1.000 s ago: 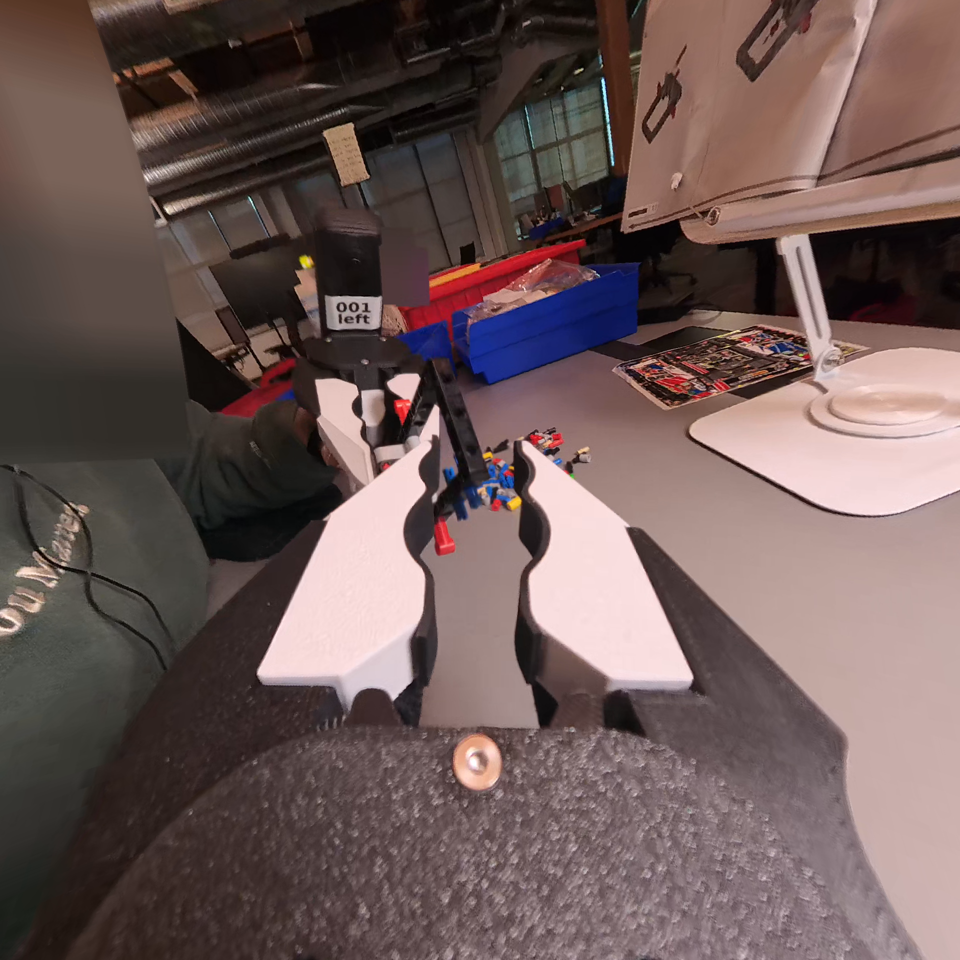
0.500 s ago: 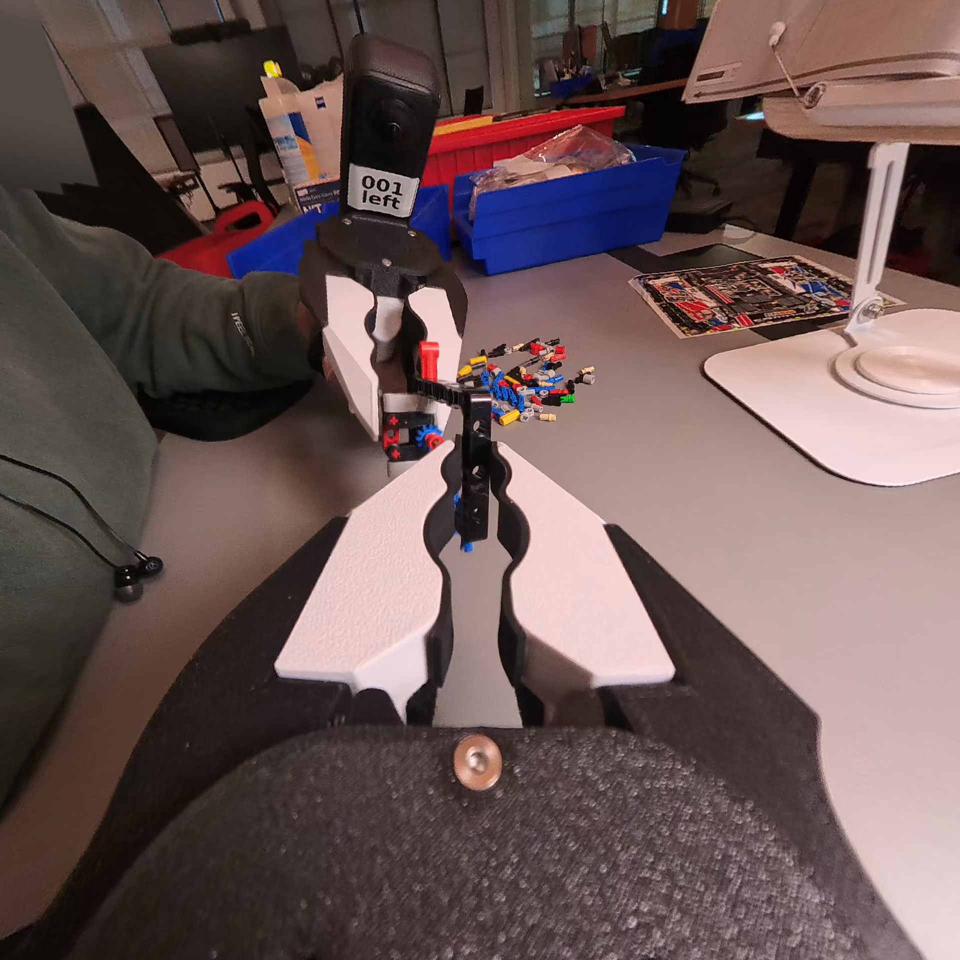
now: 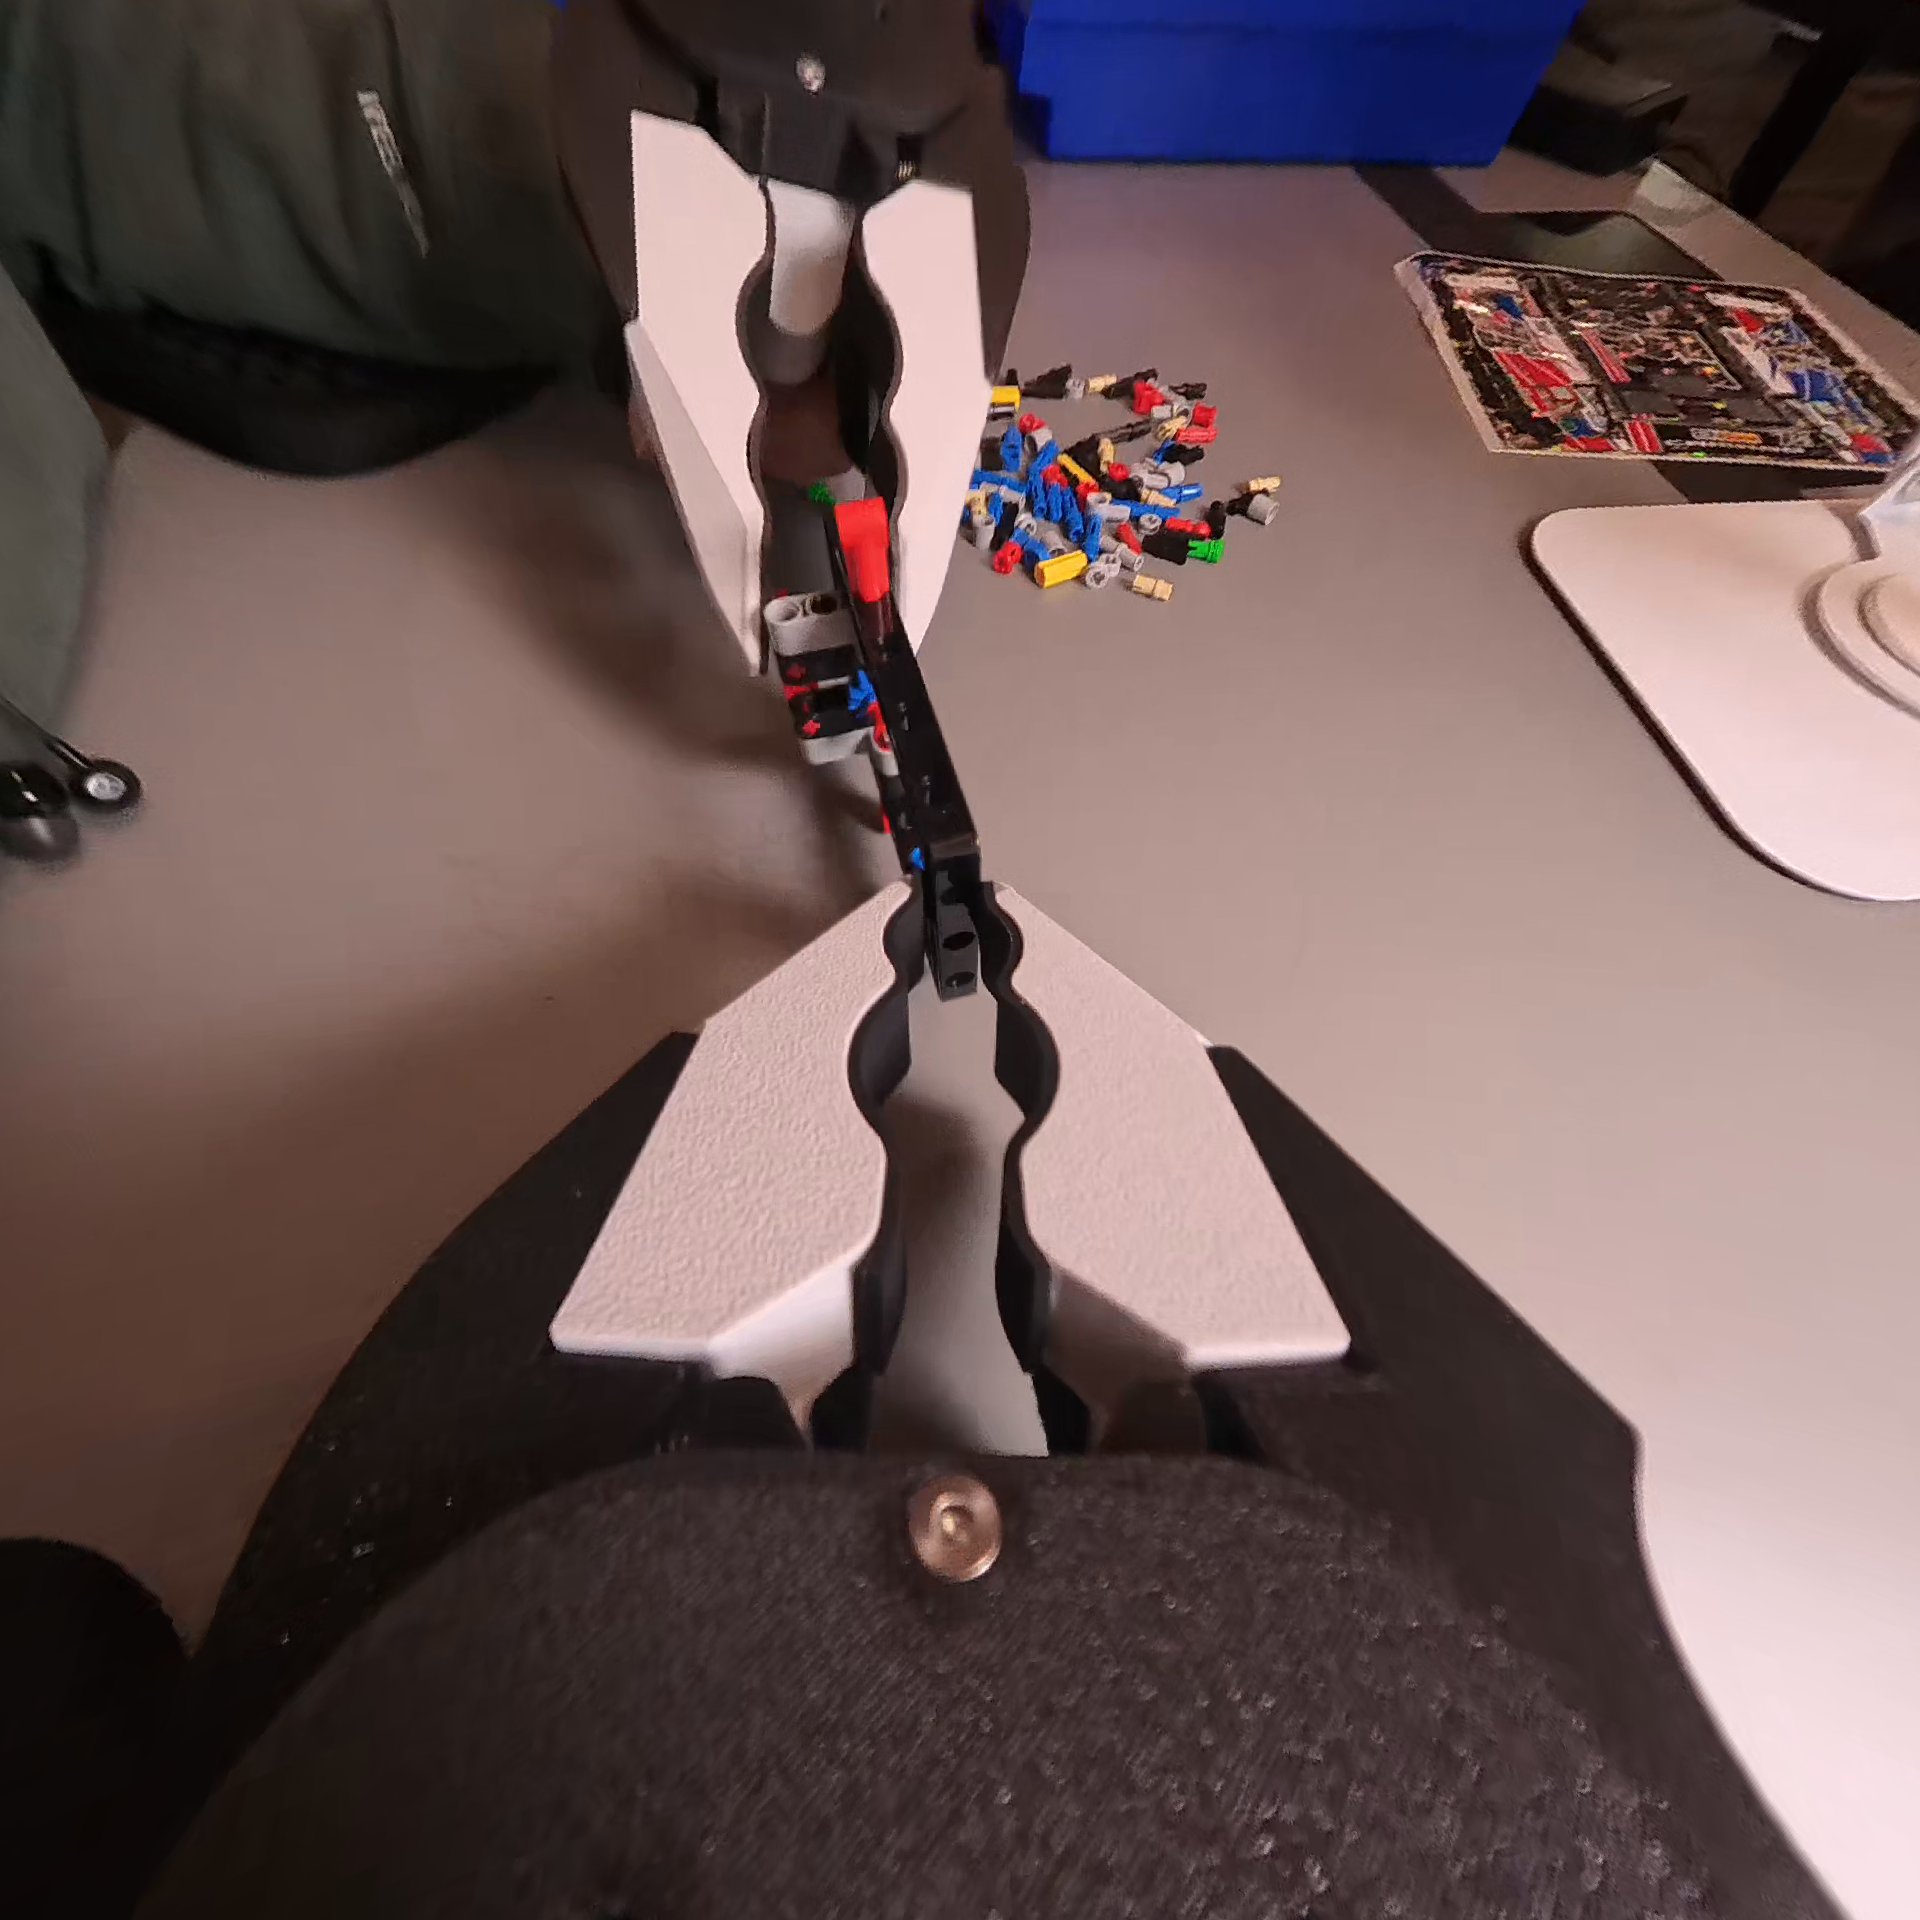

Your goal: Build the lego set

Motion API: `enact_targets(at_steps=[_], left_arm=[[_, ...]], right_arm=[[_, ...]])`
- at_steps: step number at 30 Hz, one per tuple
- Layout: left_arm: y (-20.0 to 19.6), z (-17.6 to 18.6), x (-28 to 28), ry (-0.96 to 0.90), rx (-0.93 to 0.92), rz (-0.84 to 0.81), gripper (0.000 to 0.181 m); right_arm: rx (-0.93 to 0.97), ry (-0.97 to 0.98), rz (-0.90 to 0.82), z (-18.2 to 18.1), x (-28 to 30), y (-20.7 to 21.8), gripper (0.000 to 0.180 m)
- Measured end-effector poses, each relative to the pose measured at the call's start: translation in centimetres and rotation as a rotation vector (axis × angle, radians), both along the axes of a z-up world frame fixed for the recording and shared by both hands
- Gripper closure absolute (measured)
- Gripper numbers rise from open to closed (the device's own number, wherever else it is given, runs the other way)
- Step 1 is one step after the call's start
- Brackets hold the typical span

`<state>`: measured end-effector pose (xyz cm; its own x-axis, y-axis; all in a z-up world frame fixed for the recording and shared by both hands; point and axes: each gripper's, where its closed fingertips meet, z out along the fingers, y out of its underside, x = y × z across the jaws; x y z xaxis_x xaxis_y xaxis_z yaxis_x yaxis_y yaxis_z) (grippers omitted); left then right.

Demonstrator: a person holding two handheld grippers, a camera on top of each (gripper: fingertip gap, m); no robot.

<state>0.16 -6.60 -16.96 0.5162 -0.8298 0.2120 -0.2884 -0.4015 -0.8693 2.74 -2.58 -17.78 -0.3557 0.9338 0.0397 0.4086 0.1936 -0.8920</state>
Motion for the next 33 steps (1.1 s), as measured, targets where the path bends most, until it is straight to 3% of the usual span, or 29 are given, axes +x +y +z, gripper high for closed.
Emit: enact_targets(at_steps=[3,6,9,14,17,21,24,30,33], left_arm=[[-0.6,0.0,-0.2,0.043,0.013,-0.029,0.156],[-1.8,-0.2,-0.6,0.096,0.016,-0.067,0.144],[-2.1,1.5,-2.8,0.061,0.045,-0.015,0.142],[-0.7,5.3,-12.1,-0.082,0.103,0.366,0.15],[-0.5,4.8,-17.7,-0.074,0.066,0.608,0.155],[-0.7,2.1,-21.0,0.104,0.026,0.75,0.159],[-0.7,0.3,-21.4,0.223,0.006,0.752,0.161],[-0.6,-0.8,-20.8,0.264,-0.016,0.717,0.163],[-0.6,-1.3,-20.5,0.295,-0.021,0.705,0.164]], right_arm=[[0.041,-0.037,0.023,-0.7,0.1,-0.6,0.173],[0.059,-0.045,0.032,-0.9,0.1,-0.9,0.173],[0.048,-0.056,0.03,-0.9,0.4,-0.8,0.173],[0.039,-0.075,0.028,-0.9,0.9,-0.4,0.173],[0.03,-0.083,0.033,-0.9,1.1,-0.4,0.173],[0.033,-0.08,0.034,-0.9,1.1,-0.4,0.173],[0.036,-0.073,0.032,-0.8,1.1,-0.4,0.169],[0.018,-0.038,0.037,-0.1,1.0,-0.5,0.165],[-0.002,-0.041,0.058,-0.1,1.2,-0.9,0.173]])
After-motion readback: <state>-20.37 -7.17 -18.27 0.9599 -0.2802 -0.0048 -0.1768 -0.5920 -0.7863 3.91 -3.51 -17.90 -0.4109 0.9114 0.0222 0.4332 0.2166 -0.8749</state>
